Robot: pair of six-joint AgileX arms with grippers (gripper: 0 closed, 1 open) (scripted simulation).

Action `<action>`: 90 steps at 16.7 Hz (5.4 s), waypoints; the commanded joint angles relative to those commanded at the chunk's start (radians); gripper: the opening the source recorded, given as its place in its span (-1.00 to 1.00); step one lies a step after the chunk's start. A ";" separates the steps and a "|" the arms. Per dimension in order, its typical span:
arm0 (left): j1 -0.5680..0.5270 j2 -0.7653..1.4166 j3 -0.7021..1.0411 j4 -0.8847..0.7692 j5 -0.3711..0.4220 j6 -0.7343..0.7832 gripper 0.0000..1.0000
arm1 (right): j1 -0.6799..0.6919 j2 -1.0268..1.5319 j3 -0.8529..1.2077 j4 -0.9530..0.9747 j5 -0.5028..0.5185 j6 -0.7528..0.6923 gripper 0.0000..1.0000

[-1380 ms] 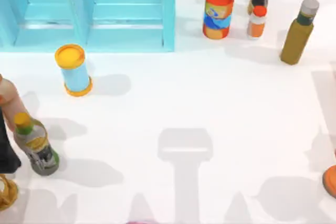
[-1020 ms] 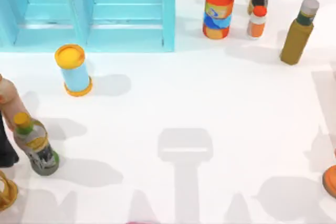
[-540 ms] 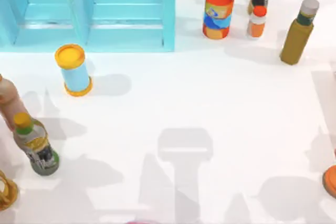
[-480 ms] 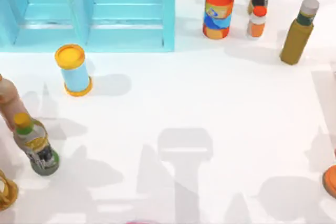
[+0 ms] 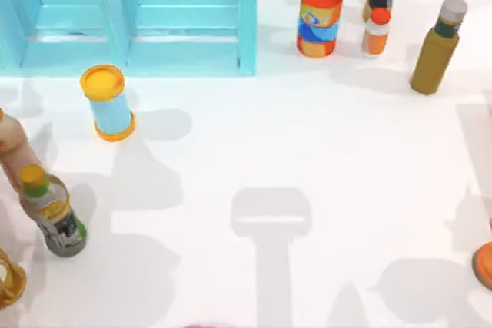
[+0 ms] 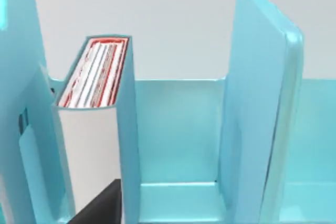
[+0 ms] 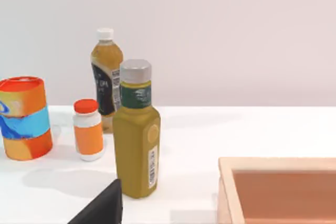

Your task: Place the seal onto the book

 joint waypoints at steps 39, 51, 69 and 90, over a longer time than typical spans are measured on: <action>0.020 0.843 0.702 0.128 0.057 0.006 0.85 | 0.000 0.000 0.000 0.000 0.000 0.000 1.00; 0.020 0.843 0.702 0.128 0.057 0.006 -0.96 | 0.000 0.000 0.000 0.000 0.000 0.000 1.00; 0.084 0.494 0.486 -0.119 0.187 0.023 -1.00 | 0.000 0.000 0.000 0.000 0.000 0.000 1.00; 0.166 -0.152 0.233 -0.456 0.251 -0.080 -1.00 | 0.000 0.000 0.000 0.000 0.000 0.000 1.00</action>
